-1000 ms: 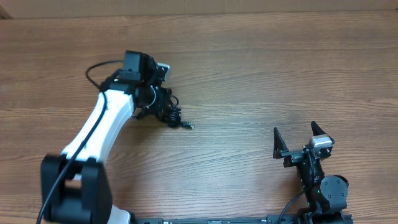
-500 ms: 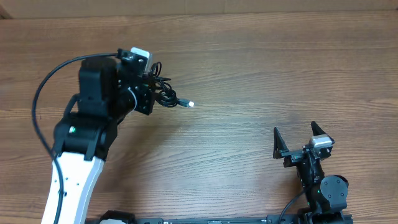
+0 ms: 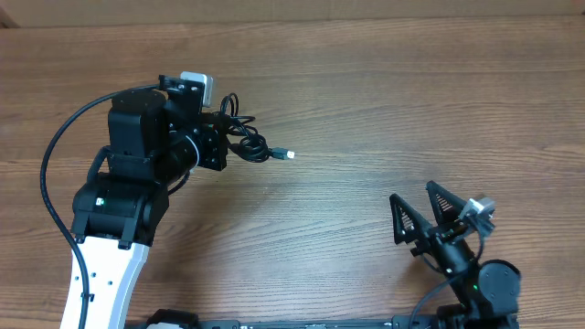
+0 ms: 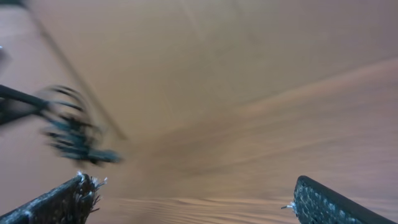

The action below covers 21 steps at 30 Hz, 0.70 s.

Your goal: Untangle cables

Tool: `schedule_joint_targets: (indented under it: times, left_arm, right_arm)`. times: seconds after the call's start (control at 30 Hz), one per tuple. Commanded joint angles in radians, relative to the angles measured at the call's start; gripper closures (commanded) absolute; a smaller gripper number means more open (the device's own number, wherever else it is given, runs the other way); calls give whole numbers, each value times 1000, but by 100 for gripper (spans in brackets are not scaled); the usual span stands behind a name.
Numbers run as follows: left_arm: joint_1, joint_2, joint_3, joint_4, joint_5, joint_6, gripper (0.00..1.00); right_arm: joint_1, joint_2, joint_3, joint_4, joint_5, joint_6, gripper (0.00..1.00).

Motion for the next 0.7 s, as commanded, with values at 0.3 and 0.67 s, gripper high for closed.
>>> schedule_joint_targets:
  times: [0.3,0.67]
  left_arm:
    - [-6,-15,26,126,169,-543,96]
    - [-6,-15,26,112,249,-944,96]
  right_arm:
    - [-3,372,607,-504,-174,31,0]
    - [-3,674,791,-583,-447,-17,0]
